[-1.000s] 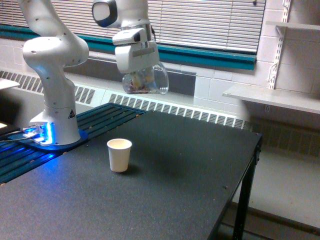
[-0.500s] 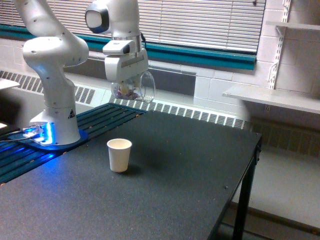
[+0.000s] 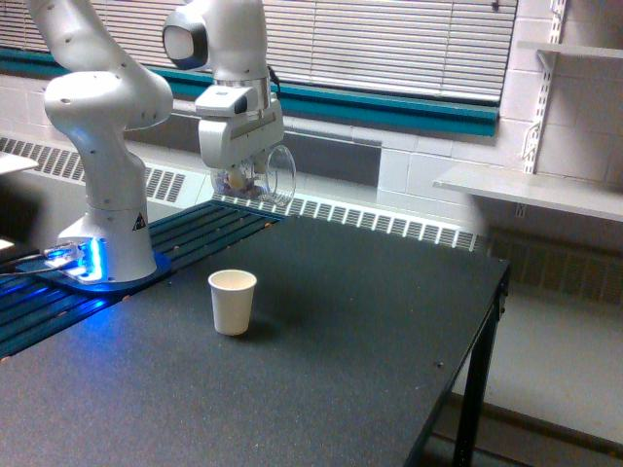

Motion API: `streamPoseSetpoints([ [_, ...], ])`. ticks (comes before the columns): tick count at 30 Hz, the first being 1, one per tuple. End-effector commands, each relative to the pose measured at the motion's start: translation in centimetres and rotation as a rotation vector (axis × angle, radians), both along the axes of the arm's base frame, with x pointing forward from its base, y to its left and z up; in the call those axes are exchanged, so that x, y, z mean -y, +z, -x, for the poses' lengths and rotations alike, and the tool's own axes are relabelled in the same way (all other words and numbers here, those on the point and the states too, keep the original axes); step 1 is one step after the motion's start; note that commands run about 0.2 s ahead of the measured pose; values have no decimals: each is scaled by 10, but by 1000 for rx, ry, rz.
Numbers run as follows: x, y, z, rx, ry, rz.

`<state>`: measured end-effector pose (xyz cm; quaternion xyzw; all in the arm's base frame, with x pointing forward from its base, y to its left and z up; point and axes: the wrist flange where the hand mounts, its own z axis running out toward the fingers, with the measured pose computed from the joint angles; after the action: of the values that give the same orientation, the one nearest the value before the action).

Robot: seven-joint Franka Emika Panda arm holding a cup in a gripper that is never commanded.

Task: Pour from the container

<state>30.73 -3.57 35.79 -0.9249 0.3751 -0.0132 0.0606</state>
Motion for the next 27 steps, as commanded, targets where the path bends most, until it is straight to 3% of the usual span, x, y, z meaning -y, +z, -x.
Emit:
streamPoseSetpoints([
  [1,4,-17,8,-46,16,-19],
  [19,17,-33,26,-109,-27,-20],
  [27,12,-37,32,-123,-33,-40],
])
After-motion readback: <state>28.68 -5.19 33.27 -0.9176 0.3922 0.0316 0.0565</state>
